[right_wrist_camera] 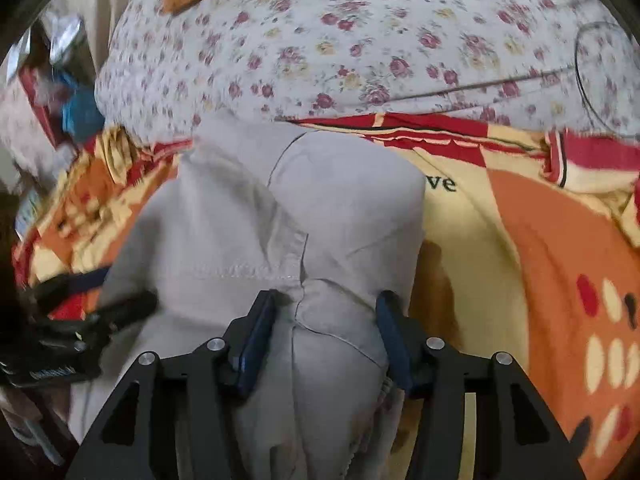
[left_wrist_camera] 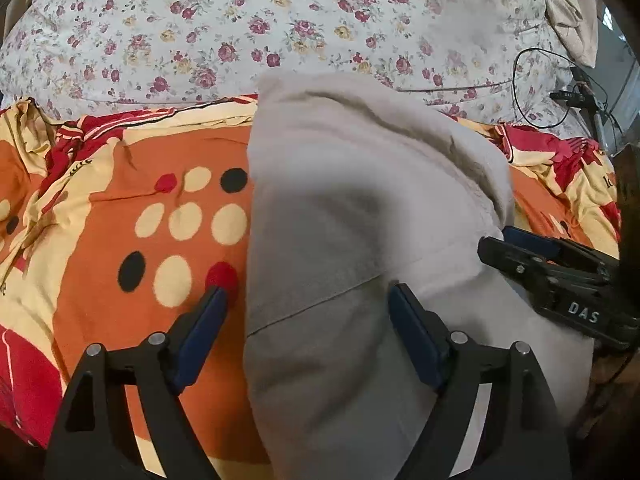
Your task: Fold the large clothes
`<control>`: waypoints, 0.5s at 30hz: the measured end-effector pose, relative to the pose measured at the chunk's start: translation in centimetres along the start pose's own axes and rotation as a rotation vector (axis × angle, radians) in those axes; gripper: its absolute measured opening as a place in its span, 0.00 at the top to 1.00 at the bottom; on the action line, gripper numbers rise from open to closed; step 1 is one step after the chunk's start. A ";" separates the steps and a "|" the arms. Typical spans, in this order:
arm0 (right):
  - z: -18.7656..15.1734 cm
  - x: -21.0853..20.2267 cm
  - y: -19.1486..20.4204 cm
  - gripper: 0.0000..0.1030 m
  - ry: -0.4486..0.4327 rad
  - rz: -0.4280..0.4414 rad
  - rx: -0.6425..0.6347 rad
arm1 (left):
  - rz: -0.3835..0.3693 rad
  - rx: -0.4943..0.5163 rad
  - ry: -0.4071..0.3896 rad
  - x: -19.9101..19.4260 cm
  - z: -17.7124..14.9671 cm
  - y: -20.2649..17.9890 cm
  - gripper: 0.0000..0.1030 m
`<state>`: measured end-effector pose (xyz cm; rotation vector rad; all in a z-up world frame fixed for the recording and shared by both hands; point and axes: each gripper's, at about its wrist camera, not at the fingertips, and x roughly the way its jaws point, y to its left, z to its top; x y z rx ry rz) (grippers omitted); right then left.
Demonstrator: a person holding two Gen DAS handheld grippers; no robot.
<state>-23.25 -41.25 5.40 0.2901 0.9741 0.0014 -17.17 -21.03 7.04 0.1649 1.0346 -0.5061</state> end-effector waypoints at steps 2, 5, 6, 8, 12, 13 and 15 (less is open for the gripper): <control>0.0 -0.6 0.1 0.49 -0.002 -0.010 -0.004 | 0.014 0.003 -0.009 -0.2 0.0 -0.2 0.19; -0.1 -3.2 0.9 0.45 -0.049 -0.033 -0.019 | 0.028 0.013 -0.024 -0.8 -0.2 -0.4 0.19; 0.0 -3.6 1.1 0.45 -0.057 -0.037 -0.019 | 0.032 0.014 -0.023 -1.0 -0.3 -0.4 0.19; -0.4 -5.1 1.6 0.45 -0.071 -0.031 -0.016 | 0.037 0.013 -0.022 -1.5 -0.5 -0.4 0.19; -2.2 -7.7 2.9 0.44 -0.090 -0.012 -0.048 | 0.062 0.012 -0.049 -2.5 -0.9 -0.4 0.19; -2.8 -8.1 3.2 0.44 -0.091 -0.017 -0.060 | 0.066 0.011 -0.055 -2.8 -1.0 -0.5 0.19; -3.9 -8.2 3.7 0.46 -0.081 -0.038 -0.081 | 0.067 0.004 -0.068 -3.3 -1.3 -0.5 0.19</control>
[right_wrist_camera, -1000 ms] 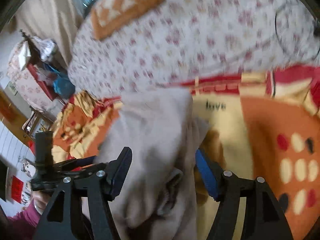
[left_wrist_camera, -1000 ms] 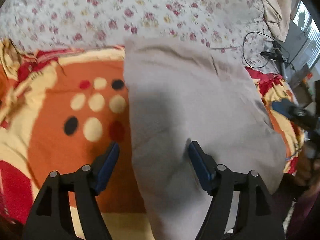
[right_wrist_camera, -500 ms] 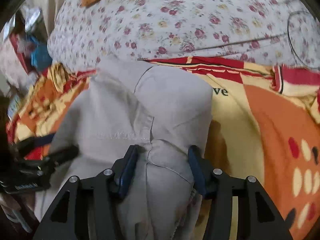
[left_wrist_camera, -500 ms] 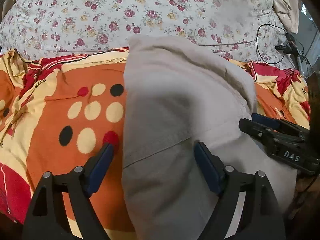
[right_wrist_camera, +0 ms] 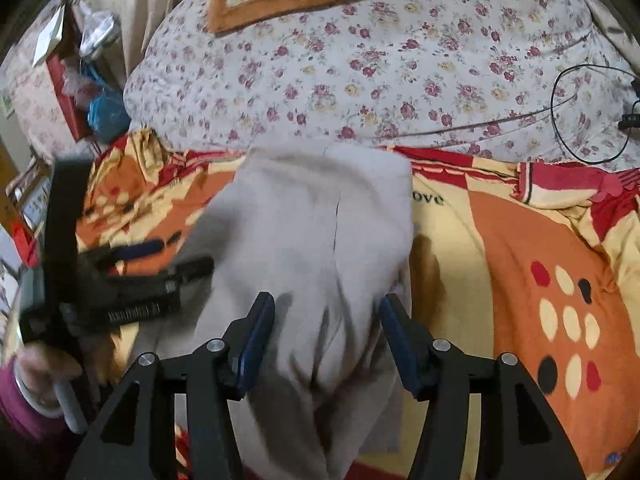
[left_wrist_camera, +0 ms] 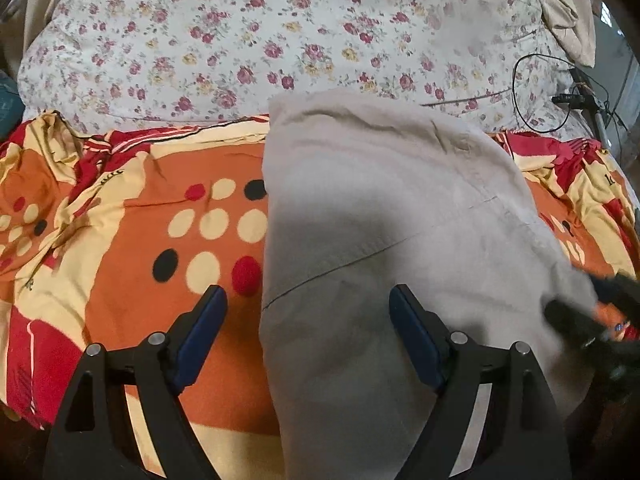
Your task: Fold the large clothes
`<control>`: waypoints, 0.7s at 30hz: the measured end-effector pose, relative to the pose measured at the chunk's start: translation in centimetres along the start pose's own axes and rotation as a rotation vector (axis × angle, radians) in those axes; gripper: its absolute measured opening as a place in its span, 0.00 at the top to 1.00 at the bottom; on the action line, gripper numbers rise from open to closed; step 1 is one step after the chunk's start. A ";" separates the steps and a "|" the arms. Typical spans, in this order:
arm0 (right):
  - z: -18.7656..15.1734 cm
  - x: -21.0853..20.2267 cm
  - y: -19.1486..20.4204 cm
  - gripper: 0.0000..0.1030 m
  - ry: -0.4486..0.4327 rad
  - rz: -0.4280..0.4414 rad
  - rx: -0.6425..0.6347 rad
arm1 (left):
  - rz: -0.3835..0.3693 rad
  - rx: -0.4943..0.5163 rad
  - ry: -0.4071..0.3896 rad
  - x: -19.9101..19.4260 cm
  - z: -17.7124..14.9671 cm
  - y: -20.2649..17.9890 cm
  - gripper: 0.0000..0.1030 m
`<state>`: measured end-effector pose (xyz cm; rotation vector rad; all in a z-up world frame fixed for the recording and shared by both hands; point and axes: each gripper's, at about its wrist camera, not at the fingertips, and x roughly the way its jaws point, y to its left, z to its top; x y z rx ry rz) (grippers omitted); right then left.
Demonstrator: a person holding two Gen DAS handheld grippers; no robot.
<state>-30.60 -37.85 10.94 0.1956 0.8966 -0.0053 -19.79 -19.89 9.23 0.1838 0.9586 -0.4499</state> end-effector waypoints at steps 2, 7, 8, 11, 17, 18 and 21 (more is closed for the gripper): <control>-1.0 0.9 0.1 0.45 0.039 -0.036 -0.019 | -0.005 -0.014 -0.007 -0.5 -0.3 0.1 0.19; -1.1 -0.3 -0.2 0.44 0.022 -0.045 0.020 | 0.007 -0.025 -0.039 -2.2 -1.0 0.0 0.19; -1.0 -1.0 0.1 0.43 0.000 -0.058 0.011 | 0.017 -0.022 -0.055 -2.7 -1.1 0.0 0.19; -0.6 -2.7 1.0 0.31 -0.052 -0.081 -0.002 | 0.031 -0.029 -0.100 -4.2 -1.5 0.1 0.19; -0.2 -3.9 2.7 0.24 -0.099 -0.130 0.013 | 0.031 -0.059 -0.142 -6.1 -2.0 0.5 0.19; -0.2 -3.9 2.9 0.23 -0.104 -0.126 0.023 | 0.035 -0.057 -0.150 -6.3 -2.1 0.5 0.19; -0.1 -3.8 3.1 0.21 -0.111 -0.130 0.058 | 0.051 -0.048 -0.166 -6.8 -2.3 0.4 0.19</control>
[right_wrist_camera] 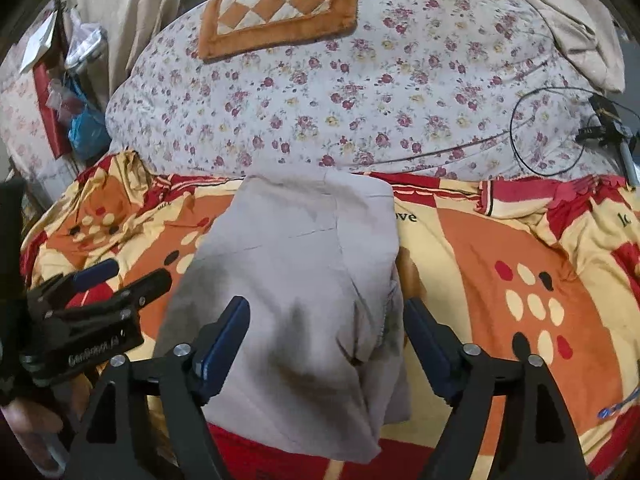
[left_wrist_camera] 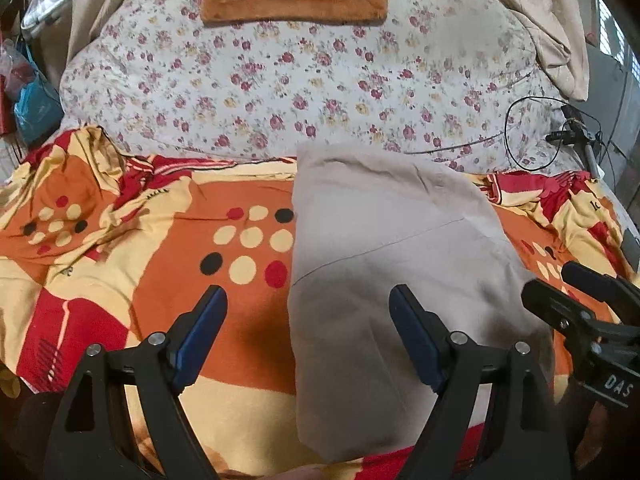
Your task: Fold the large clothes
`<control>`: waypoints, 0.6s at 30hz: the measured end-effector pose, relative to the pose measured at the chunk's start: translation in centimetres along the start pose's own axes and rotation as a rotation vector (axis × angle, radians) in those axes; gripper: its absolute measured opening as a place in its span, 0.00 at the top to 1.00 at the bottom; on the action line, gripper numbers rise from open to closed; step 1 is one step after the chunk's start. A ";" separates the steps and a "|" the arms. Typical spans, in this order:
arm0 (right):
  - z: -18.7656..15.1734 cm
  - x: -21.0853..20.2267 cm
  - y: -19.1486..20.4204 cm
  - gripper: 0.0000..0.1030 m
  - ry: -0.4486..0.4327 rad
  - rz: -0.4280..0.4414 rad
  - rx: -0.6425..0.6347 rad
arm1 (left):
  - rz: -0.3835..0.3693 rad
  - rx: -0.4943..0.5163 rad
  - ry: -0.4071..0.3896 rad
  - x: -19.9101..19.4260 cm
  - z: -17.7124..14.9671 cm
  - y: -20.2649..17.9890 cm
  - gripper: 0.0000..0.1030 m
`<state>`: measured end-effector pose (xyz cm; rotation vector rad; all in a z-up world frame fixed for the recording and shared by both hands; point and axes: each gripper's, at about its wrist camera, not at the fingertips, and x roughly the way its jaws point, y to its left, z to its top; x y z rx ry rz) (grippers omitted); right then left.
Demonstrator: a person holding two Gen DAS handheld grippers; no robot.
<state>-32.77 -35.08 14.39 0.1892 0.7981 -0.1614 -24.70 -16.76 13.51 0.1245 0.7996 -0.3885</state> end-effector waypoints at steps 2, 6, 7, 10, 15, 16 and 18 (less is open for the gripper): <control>0.1 0.1 0.1 0.21 -0.004 -0.011 0.012 | 0.004 0.003 -0.009 -0.3 -0.1 0.0 0.19; -0.1 0.3 0.4 0.20 0.001 -0.018 0.018 | 0.013 0.000 -0.026 -0.6 0.0 0.0 0.19; -0.1 0.3 0.5 0.20 0.004 -0.019 0.016 | 0.013 0.000 -0.028 -0.7 0.0 0.1 0.19; -0.1 0.5 0.5 0.20 0.006 -0.027 0.015 | 0.013 -0.009 -0.032 -0.7 0.0 0.2 0.19; -0.1 0.7 0.3 0.20 0.013 -0.023 0.027 | 0.012 -0.012 -0.031 -0.7 0.0 0.3 0.19; -0.1 0.8 0.3 0.20 0.015 -0.024 0.028 | 0.012 -0.012 -0.030 -0.6 0.0 0.3 0.19; -0.2 0.9 0.3 0.20 0.016 -0.024 0.028 | 0.011 -0.013 -0.027 -0.5 0.0 0.3 0.19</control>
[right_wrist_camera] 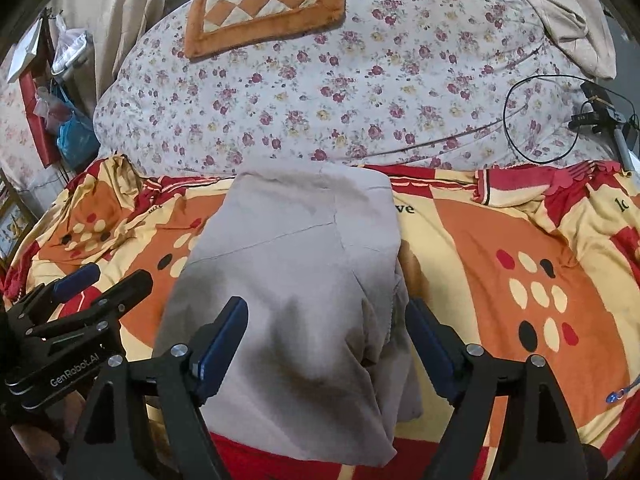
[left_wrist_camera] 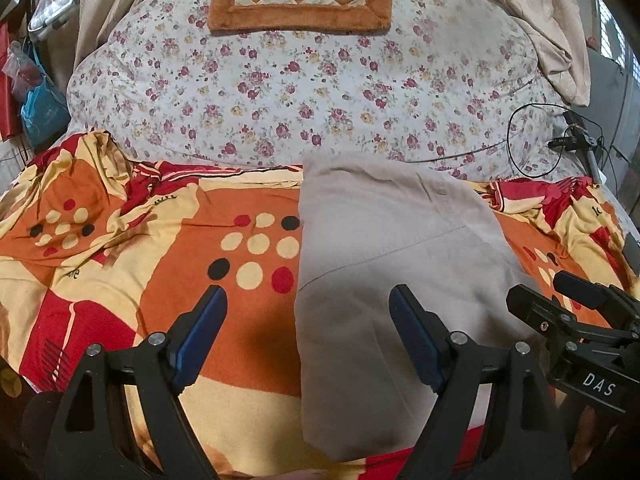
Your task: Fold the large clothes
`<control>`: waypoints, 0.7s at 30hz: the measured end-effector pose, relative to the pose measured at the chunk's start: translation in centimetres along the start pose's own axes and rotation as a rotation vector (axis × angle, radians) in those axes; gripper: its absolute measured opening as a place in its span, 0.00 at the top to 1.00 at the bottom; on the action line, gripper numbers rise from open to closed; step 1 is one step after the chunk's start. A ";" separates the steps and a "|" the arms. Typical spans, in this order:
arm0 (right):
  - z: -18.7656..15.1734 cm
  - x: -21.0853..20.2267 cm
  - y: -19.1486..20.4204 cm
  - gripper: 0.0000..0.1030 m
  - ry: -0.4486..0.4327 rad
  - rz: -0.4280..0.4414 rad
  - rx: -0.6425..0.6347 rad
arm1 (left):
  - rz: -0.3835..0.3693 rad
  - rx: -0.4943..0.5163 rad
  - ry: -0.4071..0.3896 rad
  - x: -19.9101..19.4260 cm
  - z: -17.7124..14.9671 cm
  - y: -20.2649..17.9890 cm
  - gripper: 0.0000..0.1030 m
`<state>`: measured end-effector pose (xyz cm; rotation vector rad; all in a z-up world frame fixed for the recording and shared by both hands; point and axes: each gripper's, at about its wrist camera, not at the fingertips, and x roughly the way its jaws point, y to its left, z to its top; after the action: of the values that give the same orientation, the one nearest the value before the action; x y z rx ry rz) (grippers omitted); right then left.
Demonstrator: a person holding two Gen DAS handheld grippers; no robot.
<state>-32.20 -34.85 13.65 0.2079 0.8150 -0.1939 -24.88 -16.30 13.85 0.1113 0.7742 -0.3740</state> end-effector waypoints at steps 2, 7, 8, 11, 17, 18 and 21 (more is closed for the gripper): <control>0.0 0.0 0.0 0.20 0.000 -0.001 0.001 | 0.001 0.001 0.003 0.1 0.0 0.0 0.19; -0.1 0.2 -0.1 0.20 0.001 -0.005 0.004 | -0.001 0.004 0.008 0.3 -0.1 -0.1 0.19; -0.1 0.3 -0.2 0.20 0.003 -0.005 0.004 | -0.001 0.004 0.008 0.3 -0.2 -0.1 0.19; -0.1 0.4 -0.2 0.20 0.007 -0.004 0.008 | 0.001 0.004 0.010 0.4 -0.2 -0.1 0.19; -0.2 0.7 0.0 0.20 0.012 -0.001 0.003 | -0.001 0.004 0.010 0.4 -0.3 -0.2 0.19; -0.2 0.7 0.0 0.20 0.013 0.000 0.004 | -0.001 0.004 0.010 0.4 -0.2 -0.2 0.19; -0.3 0.9 0.0 0.20 0.016 0.002 0.004 | -0.001 0.006 0.015 0.7 -0.4 -0.3 0.19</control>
<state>-31.82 -34.87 12.82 0.2146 0.8309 -0.1928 -24.81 -16.65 13.06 0.1189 0.7880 -0.3771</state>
